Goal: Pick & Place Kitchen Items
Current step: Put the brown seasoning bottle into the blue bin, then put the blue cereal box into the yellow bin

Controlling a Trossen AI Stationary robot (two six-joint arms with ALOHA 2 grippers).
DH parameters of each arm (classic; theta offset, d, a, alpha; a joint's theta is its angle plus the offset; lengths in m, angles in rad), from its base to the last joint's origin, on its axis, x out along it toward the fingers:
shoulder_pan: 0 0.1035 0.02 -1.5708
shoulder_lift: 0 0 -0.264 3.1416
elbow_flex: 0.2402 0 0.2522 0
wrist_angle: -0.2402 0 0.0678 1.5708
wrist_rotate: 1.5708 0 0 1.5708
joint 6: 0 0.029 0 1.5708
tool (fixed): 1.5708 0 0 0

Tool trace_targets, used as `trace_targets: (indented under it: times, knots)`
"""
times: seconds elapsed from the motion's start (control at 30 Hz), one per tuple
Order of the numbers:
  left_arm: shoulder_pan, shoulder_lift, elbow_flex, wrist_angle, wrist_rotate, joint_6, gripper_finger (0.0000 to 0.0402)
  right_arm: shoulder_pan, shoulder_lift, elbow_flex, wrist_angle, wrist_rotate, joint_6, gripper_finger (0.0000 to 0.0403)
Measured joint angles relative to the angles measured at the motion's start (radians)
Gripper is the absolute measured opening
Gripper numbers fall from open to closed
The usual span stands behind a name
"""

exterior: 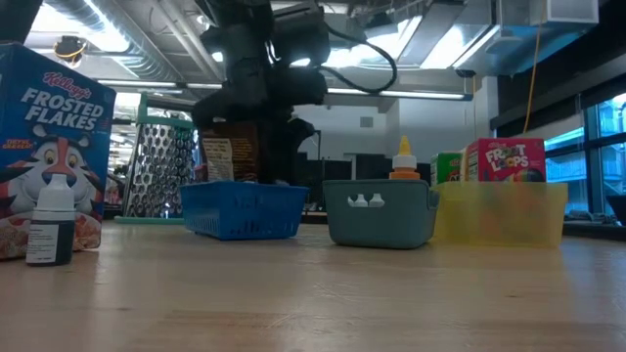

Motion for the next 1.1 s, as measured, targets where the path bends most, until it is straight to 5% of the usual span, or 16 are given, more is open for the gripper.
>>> trace_targets:
  times: [0.2, 0.43, 0.67, 1.1]
  knots:
    - [0.000, 0.000, 0.000, 0.000, -0.011, -0.035, 0.0215, -0.001, 0.000, 0.000, 0.000, 0.000, 0.000, 0.0185]
    - [-0.030, -0.019, 0.028, -0.010, -0.181, 0.004, 0.0225, -0.002, 0.000, 0.000, 0.002, 0.000, -0.003, 0.0185]
    - [-0.090, -0.059, 0.125, -0.070, -0.227, 0.043, 0.0230, -0.002, 0.000, 0.000, 0.002, -0.003, -0.003, 0.0185]
    - [-0.264, -0.309, 0.278, -0.356, -0.416, -0.115, 0.0226, -0.002, 0.000, -0.002, -0.008, 0.013, -0.004, 0.0185]
